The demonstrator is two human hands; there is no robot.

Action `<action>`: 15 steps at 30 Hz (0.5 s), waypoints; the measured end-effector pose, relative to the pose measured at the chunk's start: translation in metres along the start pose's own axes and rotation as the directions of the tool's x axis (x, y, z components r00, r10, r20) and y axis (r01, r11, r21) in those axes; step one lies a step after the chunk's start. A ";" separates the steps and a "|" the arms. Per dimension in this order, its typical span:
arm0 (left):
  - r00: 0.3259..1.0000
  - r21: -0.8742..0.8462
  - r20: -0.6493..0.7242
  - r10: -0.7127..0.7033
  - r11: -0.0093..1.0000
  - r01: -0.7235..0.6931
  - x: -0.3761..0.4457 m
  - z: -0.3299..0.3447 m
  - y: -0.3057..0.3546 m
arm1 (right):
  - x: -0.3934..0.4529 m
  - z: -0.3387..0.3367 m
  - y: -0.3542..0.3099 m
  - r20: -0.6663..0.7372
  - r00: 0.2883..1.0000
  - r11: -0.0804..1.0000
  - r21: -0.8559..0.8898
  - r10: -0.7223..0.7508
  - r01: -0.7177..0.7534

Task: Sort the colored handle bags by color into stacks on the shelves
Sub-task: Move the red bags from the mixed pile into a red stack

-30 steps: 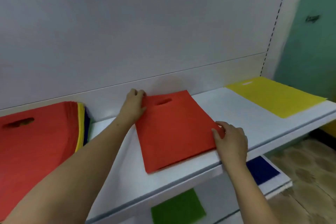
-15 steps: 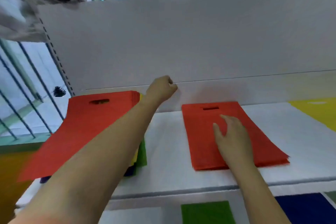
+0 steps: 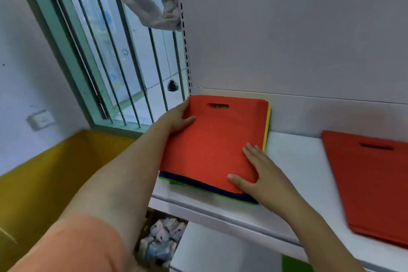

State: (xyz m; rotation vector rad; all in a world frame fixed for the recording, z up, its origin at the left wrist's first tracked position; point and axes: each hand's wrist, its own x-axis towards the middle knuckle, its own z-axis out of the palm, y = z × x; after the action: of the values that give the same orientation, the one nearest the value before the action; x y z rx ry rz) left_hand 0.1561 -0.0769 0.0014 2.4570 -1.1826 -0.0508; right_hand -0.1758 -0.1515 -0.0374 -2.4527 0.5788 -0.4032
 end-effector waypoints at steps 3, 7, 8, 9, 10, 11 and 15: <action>0.993 0.019 -0.121 0.017 1.000 -0.014 0.007 0.016 -0.003 | 0.004 0.001 0.000 -0.017 1.000 0.998 -0.058 -0.008 0.007; 0.975 0.167 -0.222 0.026 0.986 0.012 0.010 0.019 0.002 | 0.009 -0.002 -0.001 -0.055 0.995 0.980 -0.185 -0.080 0.068; 0.964 0.249 -0.260 0.057 0.968 0.010 0.008 0.019 0.004 | 0.010 -0.002 -0.002 -0.061 0.994 0.975 -0.206 -0.095 0.081; 0.952 0.341 -0.287 0.105 0.940 -0.001 0.006 0.019 0.006 | 0.010 -0.001 -0.002 -0.069 0.992 0.971 -0.223 -0.107 0.089; 0.940 0.411 -0.306 0.150 0.912 -0.012 0.006 0.019 0.008 | 0.010 0.000 -0.003 -0.084 0.989 0.966 -0.239 -0.118 0.095; 0.930 0.430 -0.324 0.174 0.903 -0.020 0.005 0.016 0.011 | 0.009 0.001 -0.004 -0.108 0.986 0.963 -0.252 -0.127 0.097; 0.926 0.251 -0.354 0.134 0.967 -0.044 0.007 -0.005 0.027 | 0.003 0.000 -0.008 -0.242 0.966 0.984 -0.167 -0.095 0.055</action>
State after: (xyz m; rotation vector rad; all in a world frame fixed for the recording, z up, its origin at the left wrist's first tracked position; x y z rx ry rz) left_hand 0.1412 -0.0956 0.0170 2.4580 -1.1820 0.5891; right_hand -0.1710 -0.1468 -0.0323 -2.6017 0.6442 -0.7304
